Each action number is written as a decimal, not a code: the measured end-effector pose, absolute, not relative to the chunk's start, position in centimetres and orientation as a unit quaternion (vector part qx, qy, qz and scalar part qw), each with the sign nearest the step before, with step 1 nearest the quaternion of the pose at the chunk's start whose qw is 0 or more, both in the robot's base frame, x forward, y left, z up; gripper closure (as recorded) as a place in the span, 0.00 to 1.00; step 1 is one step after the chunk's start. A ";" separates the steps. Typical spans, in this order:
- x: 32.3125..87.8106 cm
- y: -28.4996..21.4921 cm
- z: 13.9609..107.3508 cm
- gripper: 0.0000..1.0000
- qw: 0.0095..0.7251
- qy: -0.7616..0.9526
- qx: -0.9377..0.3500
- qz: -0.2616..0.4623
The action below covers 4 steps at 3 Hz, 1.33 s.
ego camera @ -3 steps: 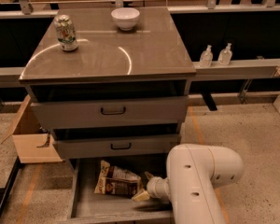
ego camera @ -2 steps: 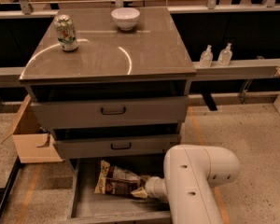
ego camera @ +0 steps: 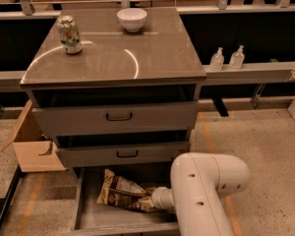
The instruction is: Pick brown chip bag from bottom drawer and place on counter
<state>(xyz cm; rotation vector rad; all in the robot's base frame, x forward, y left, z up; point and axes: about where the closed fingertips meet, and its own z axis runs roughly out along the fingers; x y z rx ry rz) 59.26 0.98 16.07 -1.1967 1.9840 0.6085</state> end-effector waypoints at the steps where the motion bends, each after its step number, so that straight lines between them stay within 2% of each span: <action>1: 58.6 0.3 16.7 1.00 0.362 0.774 -0.464 0.233; 4: 55.7 -3.3 24.4 1.00 0.399 0.709 -0.515 0.270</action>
Offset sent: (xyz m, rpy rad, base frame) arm -0.0306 -0.0366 0.0397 0.0860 -0.0312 0.0546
